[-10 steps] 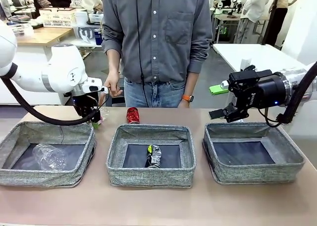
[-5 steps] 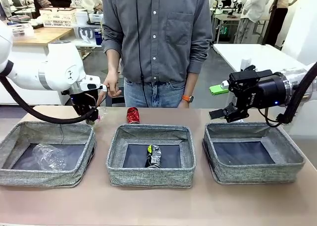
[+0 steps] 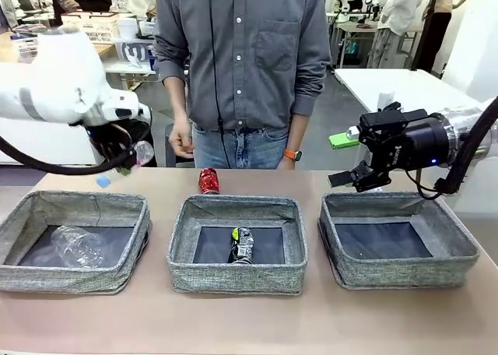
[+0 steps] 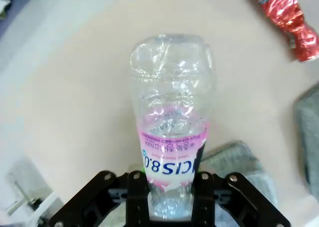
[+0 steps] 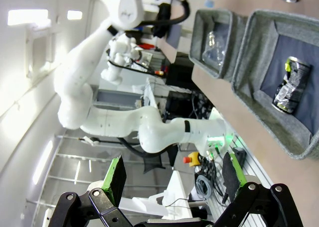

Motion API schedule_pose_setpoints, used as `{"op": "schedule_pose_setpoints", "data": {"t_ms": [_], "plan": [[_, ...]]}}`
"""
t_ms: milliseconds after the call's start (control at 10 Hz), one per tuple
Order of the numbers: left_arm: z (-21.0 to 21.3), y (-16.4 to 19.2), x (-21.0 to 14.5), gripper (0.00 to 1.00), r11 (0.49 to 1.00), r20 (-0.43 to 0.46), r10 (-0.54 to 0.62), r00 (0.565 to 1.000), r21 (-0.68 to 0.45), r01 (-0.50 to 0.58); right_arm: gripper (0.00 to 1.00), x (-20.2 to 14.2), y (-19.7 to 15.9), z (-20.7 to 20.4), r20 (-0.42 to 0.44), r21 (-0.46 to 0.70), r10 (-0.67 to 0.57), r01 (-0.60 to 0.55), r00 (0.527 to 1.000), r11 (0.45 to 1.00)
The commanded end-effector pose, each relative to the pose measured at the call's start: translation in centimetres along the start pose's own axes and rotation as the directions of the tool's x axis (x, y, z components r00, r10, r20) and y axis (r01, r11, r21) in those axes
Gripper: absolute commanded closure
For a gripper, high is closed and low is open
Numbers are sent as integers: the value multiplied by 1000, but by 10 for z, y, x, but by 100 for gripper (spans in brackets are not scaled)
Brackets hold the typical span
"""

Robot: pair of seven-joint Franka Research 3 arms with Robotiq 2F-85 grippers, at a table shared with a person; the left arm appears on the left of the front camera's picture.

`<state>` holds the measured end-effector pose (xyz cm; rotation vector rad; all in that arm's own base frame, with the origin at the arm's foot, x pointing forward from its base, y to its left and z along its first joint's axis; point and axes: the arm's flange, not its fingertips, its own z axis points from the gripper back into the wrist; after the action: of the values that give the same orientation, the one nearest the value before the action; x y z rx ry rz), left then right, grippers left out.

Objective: Sort the waste into the appropriate baskets.
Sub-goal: Pick up the waste item pointed out by the person.

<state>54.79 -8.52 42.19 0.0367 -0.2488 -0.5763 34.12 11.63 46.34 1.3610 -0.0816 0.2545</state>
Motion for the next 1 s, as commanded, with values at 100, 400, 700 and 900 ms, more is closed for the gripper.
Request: {"op": "schedule_pose_setpoints", "data": {"t_ms": [100,400,700,900], "plan": [[93,-37,-81,100,999,18,-15,1000,-41,16,0,-1,1,1,-10,-4,10,-10,1000,1000],[109,-64,-124,100,982,-37,82,996,-166,-87,0,-1,1,1,-10,-4,10,-10,1000,1000],[116,-69,-119,100,986,-20,38,999,-162,-41,0,-1,1,1,-10,-4,10,-10,1000,1000],[90,-78,-111,79,954,-20,60,998,-294,-64,0,-1,1,1,-10,-4,10,-10,1000,1000]]}}
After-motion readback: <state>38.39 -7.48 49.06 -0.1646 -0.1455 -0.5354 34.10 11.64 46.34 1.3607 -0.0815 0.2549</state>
